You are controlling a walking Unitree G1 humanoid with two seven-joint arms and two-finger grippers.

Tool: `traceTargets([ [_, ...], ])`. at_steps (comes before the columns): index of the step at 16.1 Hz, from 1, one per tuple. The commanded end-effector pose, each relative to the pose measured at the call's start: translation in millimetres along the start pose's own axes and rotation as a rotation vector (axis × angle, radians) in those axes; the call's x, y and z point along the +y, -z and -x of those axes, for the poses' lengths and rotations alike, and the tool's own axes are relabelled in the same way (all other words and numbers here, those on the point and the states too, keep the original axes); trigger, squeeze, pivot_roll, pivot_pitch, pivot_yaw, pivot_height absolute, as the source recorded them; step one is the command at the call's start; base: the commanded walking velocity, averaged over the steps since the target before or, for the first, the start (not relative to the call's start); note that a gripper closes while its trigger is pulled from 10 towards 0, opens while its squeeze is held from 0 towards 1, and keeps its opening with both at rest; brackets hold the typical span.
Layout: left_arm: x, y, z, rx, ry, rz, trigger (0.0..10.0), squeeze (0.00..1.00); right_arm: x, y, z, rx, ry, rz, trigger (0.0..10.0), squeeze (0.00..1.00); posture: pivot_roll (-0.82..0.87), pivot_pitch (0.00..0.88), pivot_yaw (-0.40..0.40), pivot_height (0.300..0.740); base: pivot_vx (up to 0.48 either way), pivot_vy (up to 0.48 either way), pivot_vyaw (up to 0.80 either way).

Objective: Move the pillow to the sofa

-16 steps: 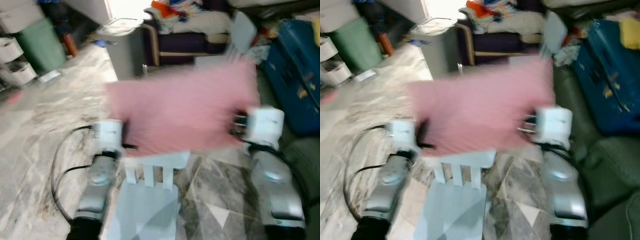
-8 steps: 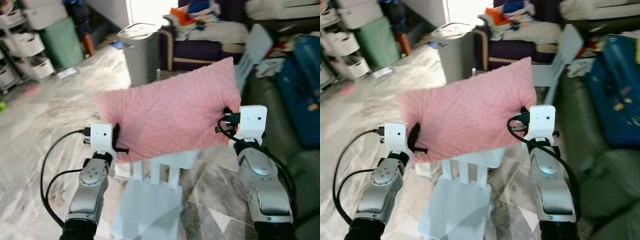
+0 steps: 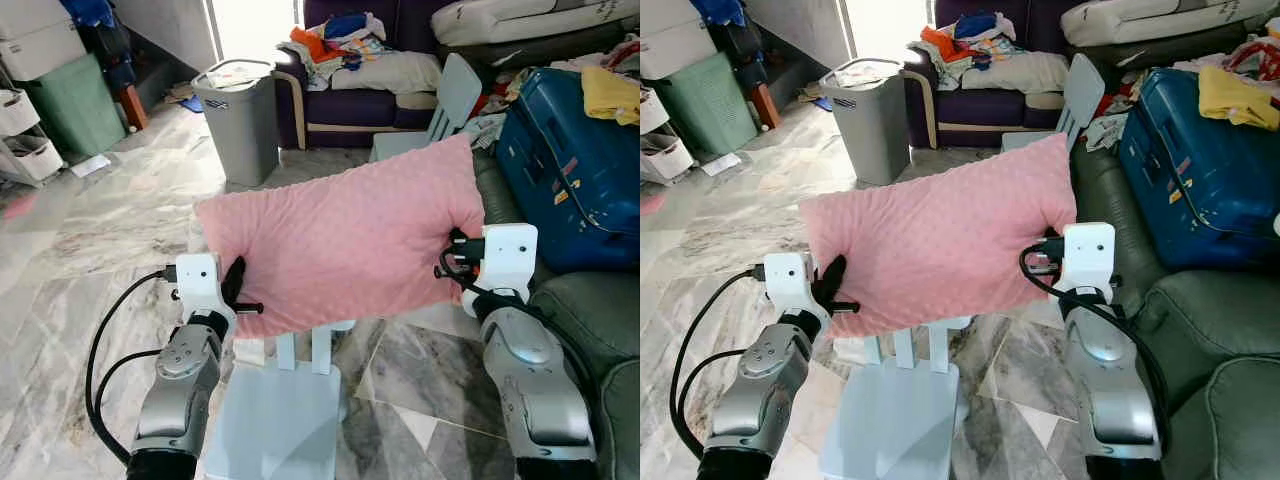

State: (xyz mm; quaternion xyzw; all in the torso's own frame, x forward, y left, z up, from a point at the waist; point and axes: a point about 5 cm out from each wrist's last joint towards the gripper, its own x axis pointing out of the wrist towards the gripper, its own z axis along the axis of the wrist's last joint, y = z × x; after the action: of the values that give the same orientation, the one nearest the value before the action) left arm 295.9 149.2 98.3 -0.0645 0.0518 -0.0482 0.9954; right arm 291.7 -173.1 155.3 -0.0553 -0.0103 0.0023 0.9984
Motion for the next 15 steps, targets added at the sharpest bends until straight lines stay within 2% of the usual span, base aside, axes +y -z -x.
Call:
traceTargets([
  [1,3.0,-7.0,2.0,-0.019,0.006,-0.017,10.0,0.00,-1.5,-10.0,-0.4,-0.038,0.010,0.008,10.0,0.00,-0.09,0.000,0.047,0.740,0.000,0.000,0.00],
  [15,3.3,-6.4,7.8,0.005,0.019,-0.009,10.0,0.00,3.5,-4.7,0.7,-0.009,-0.005,-0.021,10.0,0.00,-0.07,0.000,0.047,0.740,0.000,0.000,0.00],
])
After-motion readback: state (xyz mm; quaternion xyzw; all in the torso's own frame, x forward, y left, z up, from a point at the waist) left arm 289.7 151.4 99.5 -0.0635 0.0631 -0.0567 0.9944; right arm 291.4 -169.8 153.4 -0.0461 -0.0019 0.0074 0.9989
